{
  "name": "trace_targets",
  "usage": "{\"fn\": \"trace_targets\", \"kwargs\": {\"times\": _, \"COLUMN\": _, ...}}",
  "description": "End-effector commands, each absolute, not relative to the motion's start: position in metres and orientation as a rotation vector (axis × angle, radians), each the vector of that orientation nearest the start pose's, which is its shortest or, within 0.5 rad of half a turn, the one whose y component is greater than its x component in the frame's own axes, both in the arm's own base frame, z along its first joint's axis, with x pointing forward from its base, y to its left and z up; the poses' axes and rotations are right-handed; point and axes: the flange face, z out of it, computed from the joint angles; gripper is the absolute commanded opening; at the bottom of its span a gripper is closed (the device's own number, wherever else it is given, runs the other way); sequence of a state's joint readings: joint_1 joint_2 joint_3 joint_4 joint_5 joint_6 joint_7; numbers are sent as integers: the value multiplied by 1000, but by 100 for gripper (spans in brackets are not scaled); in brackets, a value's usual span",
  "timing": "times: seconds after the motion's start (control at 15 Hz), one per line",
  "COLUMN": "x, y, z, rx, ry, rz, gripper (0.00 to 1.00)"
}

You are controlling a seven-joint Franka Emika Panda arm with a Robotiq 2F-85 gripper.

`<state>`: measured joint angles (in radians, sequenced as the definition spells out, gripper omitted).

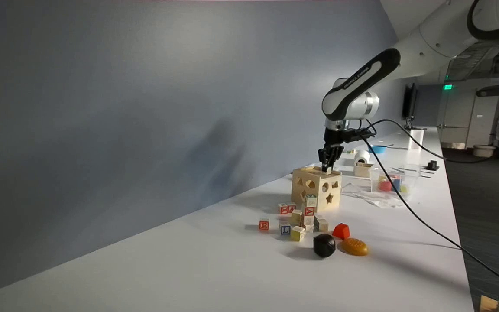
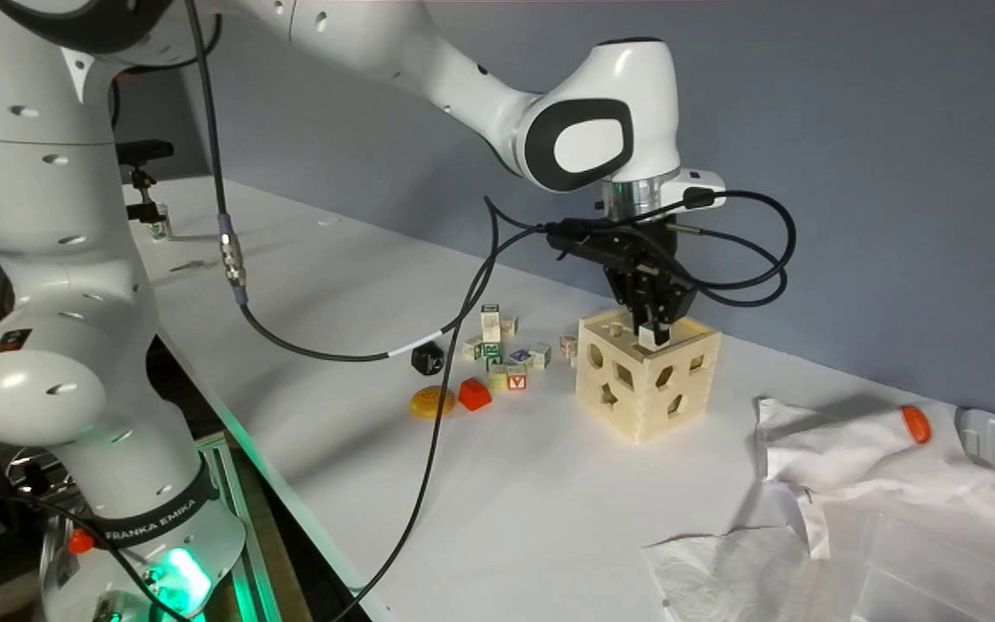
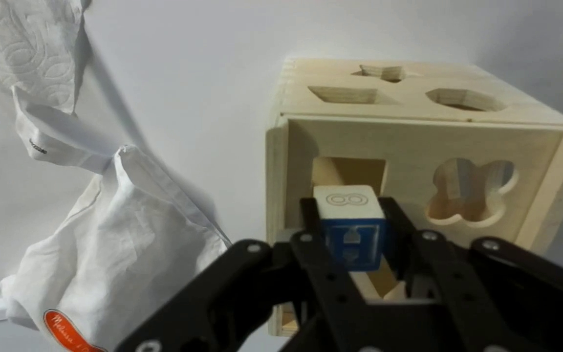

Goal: Put the cube through the square hole of the shape sorting box

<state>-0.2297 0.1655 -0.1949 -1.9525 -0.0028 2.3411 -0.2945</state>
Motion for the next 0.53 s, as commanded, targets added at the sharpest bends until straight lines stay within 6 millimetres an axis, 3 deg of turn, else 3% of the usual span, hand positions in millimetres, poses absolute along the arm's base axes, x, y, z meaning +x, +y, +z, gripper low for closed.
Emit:
{"fn": "trace_targets", "kwargs": {"times": 0.0, "x": 564, "y": -252, "z": 418, "rx": -3209, "ry": 190, "rz": -275, "gripper": 8}}
{"fn": "trace_targets", "kwargs": {"times": 0.47, "x": 558, "y": -252, "z": 420, "rx": -3194, "ry": 209, "rz": -169, "gripper": 8}}
